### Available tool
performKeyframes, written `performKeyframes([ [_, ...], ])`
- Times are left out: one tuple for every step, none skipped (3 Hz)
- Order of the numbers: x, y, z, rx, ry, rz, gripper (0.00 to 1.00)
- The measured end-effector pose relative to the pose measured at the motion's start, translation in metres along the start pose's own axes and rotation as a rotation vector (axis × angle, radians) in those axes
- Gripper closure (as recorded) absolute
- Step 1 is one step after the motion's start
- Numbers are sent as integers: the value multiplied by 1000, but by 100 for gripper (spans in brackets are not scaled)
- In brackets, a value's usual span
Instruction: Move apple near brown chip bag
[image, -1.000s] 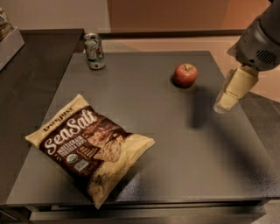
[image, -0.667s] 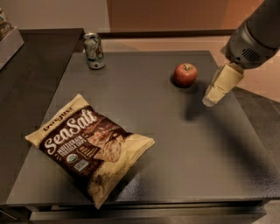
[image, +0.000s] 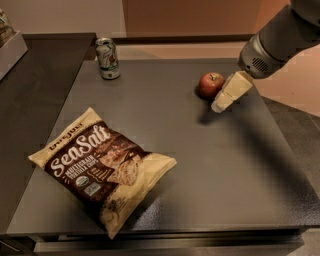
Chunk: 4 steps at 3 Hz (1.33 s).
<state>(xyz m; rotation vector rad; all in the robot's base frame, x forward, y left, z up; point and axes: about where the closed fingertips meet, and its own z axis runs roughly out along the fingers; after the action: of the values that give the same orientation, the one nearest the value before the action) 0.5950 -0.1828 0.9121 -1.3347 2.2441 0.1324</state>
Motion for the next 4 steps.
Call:
performKeyframes([
  [-8,-11,23,-7,-34,28,0],
  [-13,-22,43,-7,-52,56,0],
  [-15,-34,56,2,-59,80,0],
  [-14,-42,67,2,-58,102,0],
])
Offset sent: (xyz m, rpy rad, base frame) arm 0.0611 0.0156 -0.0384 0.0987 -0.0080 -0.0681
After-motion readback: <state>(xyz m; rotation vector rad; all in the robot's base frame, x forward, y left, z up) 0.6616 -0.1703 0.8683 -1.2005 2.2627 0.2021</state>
